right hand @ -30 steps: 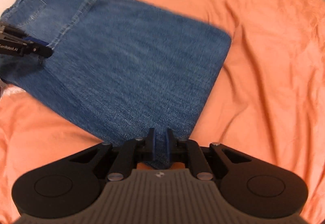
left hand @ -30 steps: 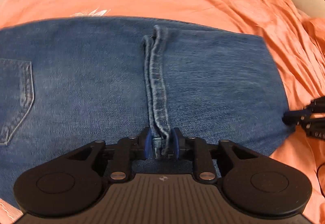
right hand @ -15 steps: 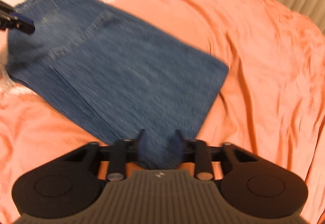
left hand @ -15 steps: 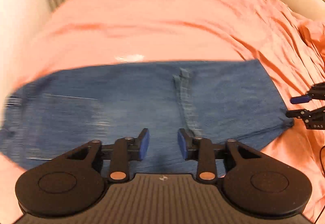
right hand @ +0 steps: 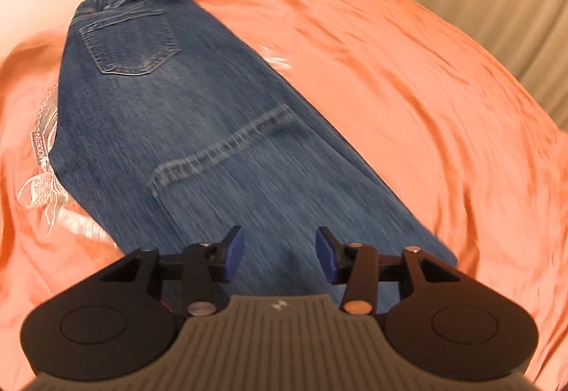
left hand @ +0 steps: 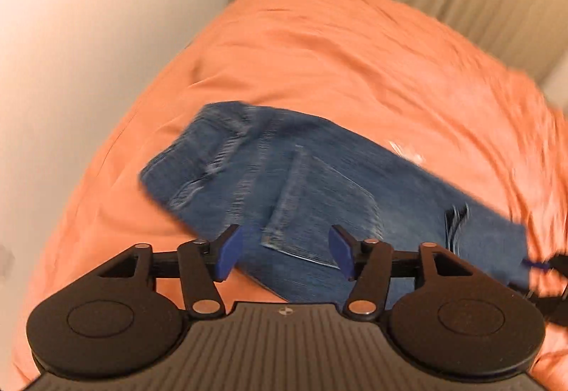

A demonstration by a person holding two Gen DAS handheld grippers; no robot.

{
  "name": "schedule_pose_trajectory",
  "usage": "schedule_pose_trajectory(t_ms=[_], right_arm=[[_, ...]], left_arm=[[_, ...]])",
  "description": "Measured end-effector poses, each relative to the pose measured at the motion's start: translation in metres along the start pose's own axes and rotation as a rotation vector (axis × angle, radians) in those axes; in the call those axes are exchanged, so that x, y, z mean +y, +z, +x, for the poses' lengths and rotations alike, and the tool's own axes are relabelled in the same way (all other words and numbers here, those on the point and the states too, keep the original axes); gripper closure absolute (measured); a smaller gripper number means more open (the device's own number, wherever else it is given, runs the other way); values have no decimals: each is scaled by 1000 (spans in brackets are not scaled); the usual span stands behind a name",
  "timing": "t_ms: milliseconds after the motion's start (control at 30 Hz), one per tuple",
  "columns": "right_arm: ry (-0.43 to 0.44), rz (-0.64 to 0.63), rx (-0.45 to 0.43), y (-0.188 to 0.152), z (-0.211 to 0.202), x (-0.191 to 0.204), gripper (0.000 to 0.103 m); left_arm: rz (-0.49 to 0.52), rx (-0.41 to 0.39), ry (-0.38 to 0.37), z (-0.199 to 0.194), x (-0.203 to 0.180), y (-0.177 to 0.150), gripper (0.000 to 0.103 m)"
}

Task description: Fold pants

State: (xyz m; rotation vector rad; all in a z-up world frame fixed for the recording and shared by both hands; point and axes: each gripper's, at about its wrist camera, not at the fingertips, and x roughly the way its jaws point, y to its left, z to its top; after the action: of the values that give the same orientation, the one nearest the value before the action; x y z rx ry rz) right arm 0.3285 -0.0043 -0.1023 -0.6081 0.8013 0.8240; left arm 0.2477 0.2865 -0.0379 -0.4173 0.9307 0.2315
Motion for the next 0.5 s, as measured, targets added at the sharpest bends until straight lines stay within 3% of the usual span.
schedule_pose_trajectory(t_ms=[133,333,500], right_arm=[[5,-70,12,21,15,16,56],[62,-129,23,44,46,28,56],[75,-227,62,60,74,33,56]], left_arm=[[-196,-12,10,16,51,-1,34],[-480,-43,-141,56,106,-11,33],[-643,-59,-224,101,125,-21,33]])
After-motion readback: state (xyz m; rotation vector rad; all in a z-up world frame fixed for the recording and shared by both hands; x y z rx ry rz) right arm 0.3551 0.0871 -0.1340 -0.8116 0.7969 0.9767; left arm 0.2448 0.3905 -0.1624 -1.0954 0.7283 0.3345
